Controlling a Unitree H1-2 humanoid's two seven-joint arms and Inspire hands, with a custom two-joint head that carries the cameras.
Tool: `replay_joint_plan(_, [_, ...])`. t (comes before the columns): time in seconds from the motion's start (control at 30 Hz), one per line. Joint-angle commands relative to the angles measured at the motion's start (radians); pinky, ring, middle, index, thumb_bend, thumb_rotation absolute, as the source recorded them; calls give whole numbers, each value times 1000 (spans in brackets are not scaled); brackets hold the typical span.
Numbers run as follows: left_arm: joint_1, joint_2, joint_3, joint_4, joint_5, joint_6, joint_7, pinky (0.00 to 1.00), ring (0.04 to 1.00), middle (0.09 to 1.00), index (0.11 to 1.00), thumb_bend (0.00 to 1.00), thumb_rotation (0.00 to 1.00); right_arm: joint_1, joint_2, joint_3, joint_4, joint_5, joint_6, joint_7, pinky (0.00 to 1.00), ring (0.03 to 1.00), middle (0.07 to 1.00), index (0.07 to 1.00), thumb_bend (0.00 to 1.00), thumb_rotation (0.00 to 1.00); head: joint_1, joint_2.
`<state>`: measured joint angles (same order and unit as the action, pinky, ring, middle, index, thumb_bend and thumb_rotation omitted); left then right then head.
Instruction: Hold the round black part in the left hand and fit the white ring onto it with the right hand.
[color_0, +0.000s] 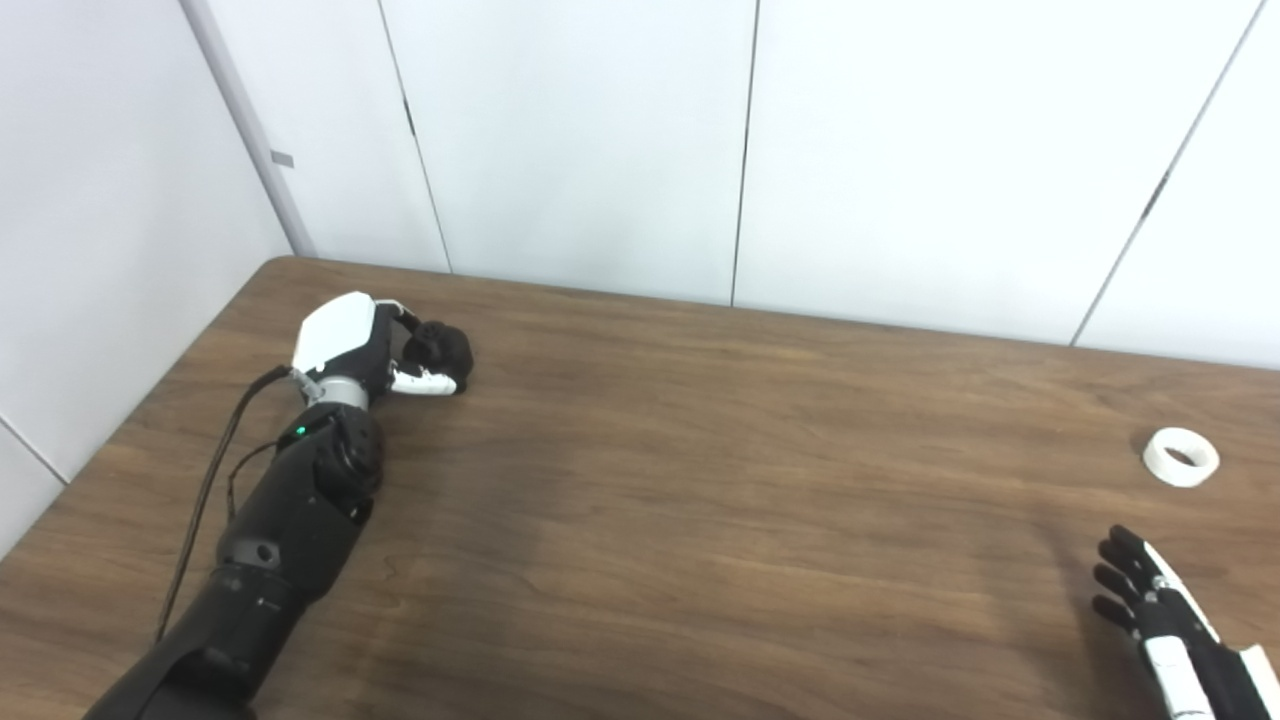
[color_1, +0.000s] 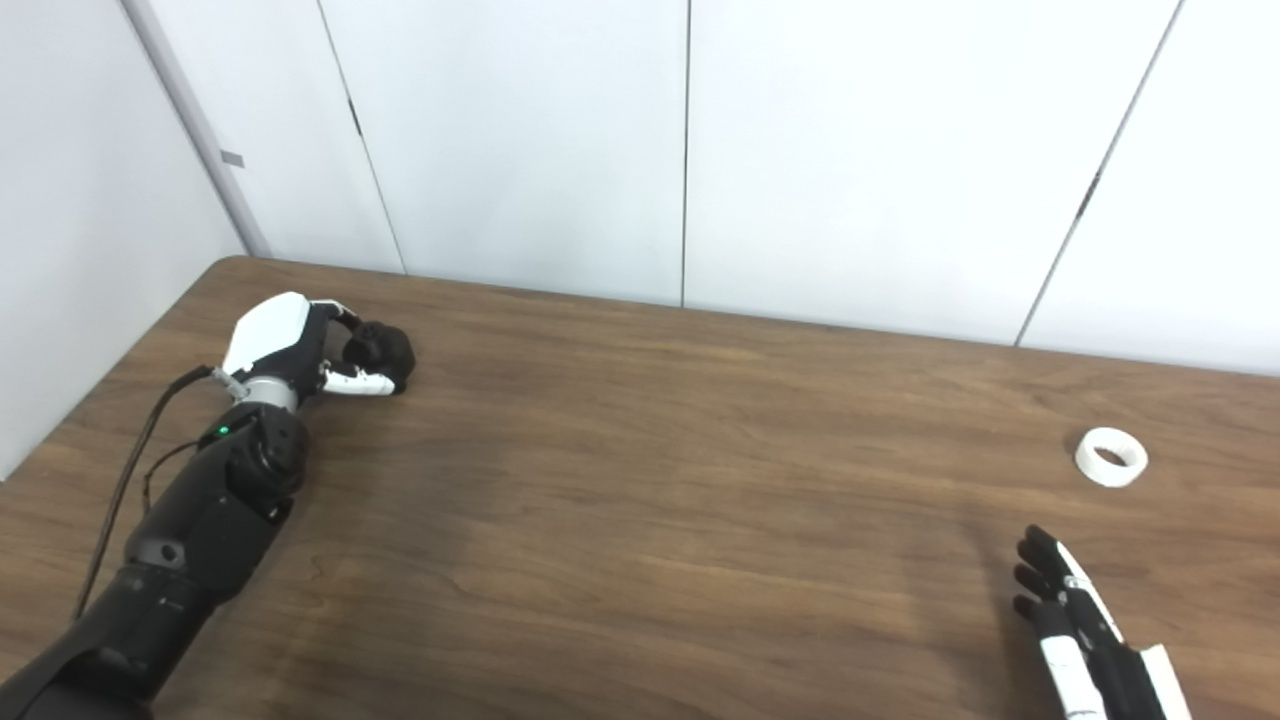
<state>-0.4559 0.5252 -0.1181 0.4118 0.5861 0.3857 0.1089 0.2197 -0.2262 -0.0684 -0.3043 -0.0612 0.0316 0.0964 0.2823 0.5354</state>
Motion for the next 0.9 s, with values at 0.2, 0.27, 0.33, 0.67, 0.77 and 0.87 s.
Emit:
replay_joint_plan(0.2, [-48,12,24,-14,-5,-27,35,1000,947,865,631,831,172,8,-9,-9,-16,-4,4,-3,866,915,929,925,475,960,1,-1])
replay_joint_plan(0.27, [-45,6,38,-11,-19,-49,50,1000,938,855,602,817,133,9,-9,-8,-17,-8,5,-5,862,916,929,923,477,960,1,-1])
replay_joint_plan(0.33, [-43,-3,53,-8,-34,-70,64,1000,934,847,520,601,82,8,-8,-8,-17,-7,8,-4,858,917,927,921,475,963,1,-1])
replay_joint_plan(0.67, [-45,-12,72,23,-51,-155,102,1000,889,787,484,519,41,6,-11,-9,-12,-13,-3,-4,844,916,923,915,470,973,1,-1])
replay_joint_plan(0.77, [-43,-9,67,21,-45,-156,104,1000,889,782,484,519,41,7,-9,-9,-14,-10,3,-3,850,921,926,915,465,968,1,-1])
replay_joint_plan(0.87, [-41,-2,55,21,-26,-157,109,1000,888,776,485,520,42,7,-7,-9,-17,-12,7,-4,846,919,923,914,461,969,1,-1])
